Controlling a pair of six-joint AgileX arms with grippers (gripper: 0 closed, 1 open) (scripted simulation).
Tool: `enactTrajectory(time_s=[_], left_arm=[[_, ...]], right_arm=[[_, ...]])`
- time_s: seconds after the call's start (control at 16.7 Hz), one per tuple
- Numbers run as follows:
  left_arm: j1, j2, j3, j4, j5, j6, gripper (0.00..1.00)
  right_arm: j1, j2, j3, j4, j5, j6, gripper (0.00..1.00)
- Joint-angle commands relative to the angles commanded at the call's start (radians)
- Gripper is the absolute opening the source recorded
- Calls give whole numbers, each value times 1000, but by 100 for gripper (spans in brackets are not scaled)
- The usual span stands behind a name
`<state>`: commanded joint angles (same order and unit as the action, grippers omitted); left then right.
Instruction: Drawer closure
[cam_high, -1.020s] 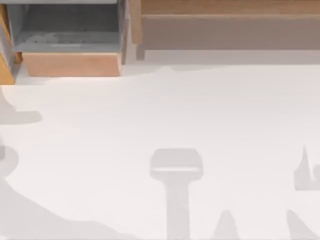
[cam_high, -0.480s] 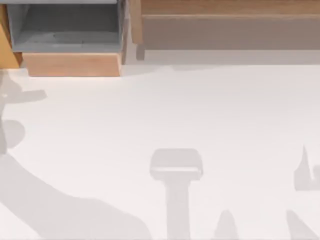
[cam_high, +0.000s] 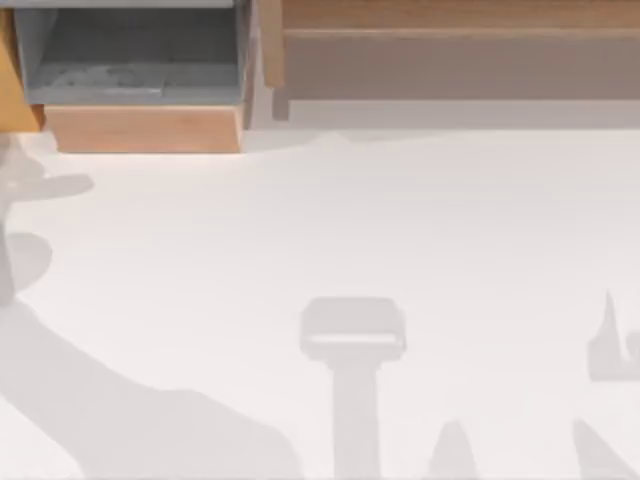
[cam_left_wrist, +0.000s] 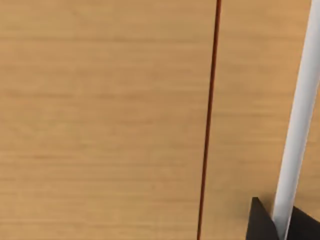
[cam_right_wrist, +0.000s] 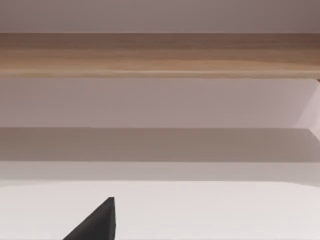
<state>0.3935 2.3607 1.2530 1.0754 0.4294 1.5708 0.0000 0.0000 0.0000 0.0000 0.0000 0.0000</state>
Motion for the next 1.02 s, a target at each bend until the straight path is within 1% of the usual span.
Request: enactTrajectory(time_s=[0.66, 0.72, 1.02], left_arm=[[0, 0, 0, 0, 0, 0, 98], [0, 0, 0, 0, 0, 0, 100], [0, 0, 0, 0, 0, 0, 100]], right_arm=[[0, 0, 0, 0, 0, 0, 100], [0, 0, 0, 0, 0, 0, 100], [0, 0, 0, 0, 0, 0, 100]])
